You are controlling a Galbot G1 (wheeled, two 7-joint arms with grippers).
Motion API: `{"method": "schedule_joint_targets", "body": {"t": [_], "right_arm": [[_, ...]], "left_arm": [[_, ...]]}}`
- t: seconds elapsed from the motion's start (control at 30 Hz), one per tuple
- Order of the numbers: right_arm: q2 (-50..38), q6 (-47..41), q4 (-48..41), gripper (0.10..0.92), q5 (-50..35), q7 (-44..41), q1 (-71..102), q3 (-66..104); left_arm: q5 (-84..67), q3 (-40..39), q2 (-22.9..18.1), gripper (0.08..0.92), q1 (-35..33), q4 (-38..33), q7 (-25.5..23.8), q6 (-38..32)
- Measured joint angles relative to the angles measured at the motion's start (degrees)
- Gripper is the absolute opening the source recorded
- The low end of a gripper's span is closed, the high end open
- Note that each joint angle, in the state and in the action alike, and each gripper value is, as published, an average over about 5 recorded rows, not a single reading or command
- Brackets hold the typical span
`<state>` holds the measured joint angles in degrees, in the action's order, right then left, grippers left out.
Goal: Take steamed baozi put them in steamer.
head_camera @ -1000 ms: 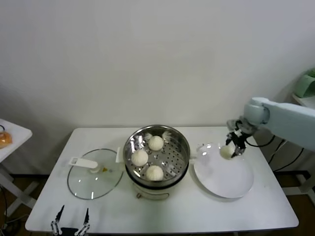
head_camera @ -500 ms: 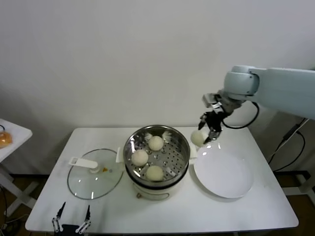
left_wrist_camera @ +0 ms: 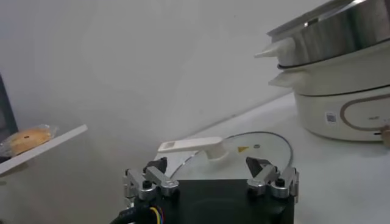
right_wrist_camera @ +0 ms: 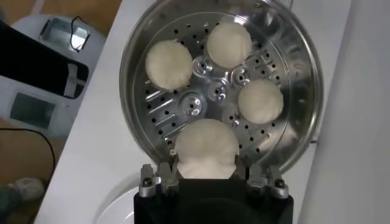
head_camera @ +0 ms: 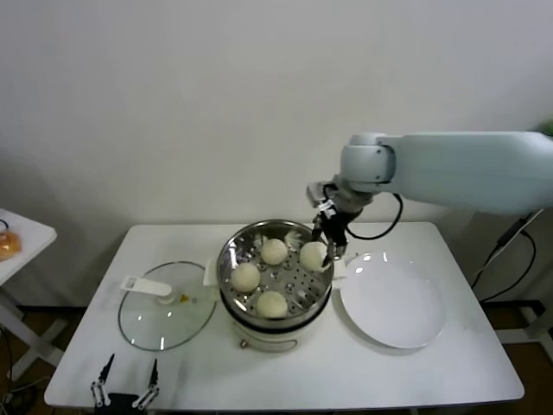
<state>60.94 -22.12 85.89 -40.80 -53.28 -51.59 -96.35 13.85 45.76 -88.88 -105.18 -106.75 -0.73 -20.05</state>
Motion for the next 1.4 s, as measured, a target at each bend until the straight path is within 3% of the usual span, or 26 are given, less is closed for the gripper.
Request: {"method": "schedule_joint_targets", "body": {"t": [0.63, 0.9, 1.17, 1.4], "right_arm": [[4.25, -0.54, -6.32, 0.659, 7.24, 1.2, 10.69, 3.32], [3.84, -0.03, -6.25, 0.81, 6.89, 1.73, 10.94, 4.4], [-0.05, 0.69, -4.15, 0.823, 4.46, 1.9, 6.65, 4.86], [-8.4, 0.21, 0.46, 0.823, 1.71, 8.84, 6.36, 9.35]], "left_arm": [[-0.33, 0.5, -0.12, 0.823, 0.06, 0.26, 0.02, -0.26], [-0.47, 0.79, -0.16, 0.823, -0.15, -0.06, 0.03, -0.29], [-0.47, 0.78, -0.21, 0.823, -0.36, -0.75, -0.04, -0.19], [0.21, 0.2, -0.3, 0.823, -0.36, -0.78, -0.09, -0.22]]}}
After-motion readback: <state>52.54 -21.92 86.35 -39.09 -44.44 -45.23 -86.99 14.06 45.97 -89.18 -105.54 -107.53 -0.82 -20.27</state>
